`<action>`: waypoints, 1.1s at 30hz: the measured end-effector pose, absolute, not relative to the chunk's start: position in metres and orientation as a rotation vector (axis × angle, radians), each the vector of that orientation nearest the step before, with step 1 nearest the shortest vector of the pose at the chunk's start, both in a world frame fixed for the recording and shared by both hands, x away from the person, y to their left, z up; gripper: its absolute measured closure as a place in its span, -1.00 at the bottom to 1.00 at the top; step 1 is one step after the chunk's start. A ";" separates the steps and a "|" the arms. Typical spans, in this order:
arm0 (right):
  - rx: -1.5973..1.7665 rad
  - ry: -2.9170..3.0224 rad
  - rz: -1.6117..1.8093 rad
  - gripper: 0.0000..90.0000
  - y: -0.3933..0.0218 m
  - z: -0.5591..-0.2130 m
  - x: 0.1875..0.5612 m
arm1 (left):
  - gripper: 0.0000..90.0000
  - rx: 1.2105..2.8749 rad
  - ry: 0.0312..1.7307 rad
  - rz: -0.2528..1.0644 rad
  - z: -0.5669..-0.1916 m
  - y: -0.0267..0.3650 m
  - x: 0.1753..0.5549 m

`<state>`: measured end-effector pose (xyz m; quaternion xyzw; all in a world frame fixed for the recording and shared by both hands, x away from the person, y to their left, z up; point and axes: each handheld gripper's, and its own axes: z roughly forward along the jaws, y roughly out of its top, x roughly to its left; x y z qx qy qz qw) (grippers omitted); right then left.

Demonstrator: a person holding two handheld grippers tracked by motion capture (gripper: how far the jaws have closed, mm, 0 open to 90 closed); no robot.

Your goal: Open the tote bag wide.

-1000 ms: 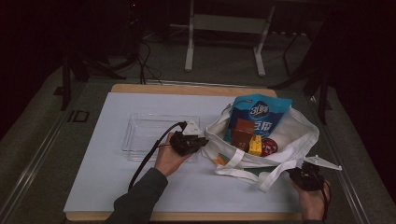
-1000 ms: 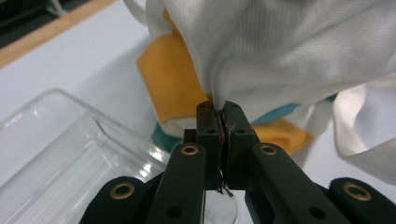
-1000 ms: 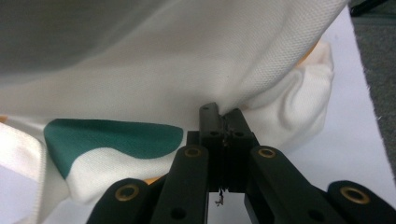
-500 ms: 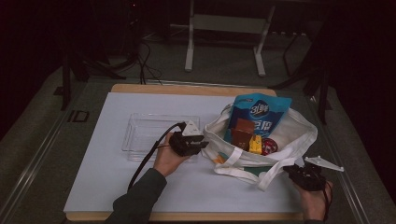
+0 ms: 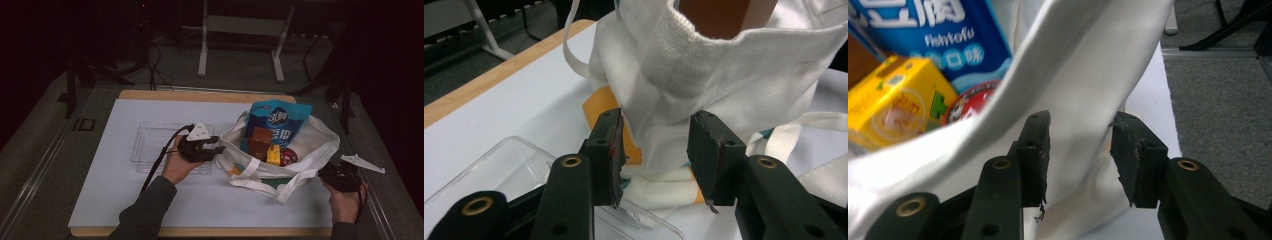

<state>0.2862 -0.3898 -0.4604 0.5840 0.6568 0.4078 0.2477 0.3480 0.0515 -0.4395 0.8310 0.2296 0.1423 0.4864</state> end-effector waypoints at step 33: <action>1.736 1.875 0.961 0.96 -0.395 -0.507 0.298 | 0.93 2.252 0.708 0.426 -0.462 0.026 0.355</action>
